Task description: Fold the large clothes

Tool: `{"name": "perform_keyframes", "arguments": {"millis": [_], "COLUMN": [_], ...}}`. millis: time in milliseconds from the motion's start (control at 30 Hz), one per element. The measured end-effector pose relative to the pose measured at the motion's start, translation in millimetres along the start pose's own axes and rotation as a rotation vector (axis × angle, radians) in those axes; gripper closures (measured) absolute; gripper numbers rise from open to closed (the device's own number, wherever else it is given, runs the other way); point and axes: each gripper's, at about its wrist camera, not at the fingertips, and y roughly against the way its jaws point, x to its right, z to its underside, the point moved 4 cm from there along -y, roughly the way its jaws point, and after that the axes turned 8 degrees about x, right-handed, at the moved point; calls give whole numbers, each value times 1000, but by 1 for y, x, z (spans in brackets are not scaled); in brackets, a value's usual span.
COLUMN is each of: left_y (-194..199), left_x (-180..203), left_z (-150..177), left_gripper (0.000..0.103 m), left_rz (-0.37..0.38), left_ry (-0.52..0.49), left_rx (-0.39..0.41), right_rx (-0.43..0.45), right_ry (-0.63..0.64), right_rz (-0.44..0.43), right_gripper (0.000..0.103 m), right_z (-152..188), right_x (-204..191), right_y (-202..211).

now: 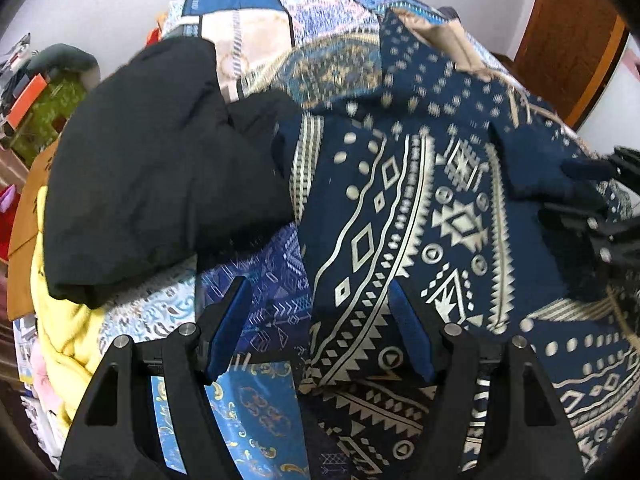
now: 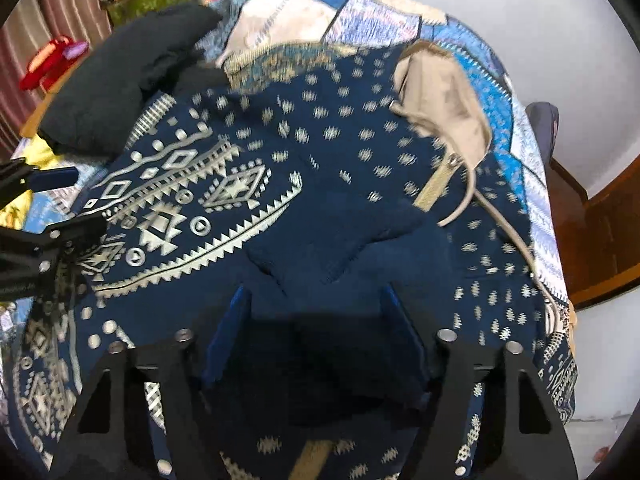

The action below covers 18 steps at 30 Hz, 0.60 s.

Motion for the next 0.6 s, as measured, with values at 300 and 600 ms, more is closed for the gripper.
{"name": "perform_keyframes", "arguments": {"millis": [300, 600], "left_y": [-6, -5], "left_x": [-1, 1], "left_z": [10, 9], "left_gripper": [26, 26], "left_rz": [-16, -45], "left_ry": [19, 16], "left_rx": [17, 6], "right_rx": [81, 263], "right_ry": [-31, -100], "right_rz": [5, 28], "right_gripper": [89, 92], "right_z": [-3, -16], "right_x": [10, 46], "right_y": [16, 82]}}
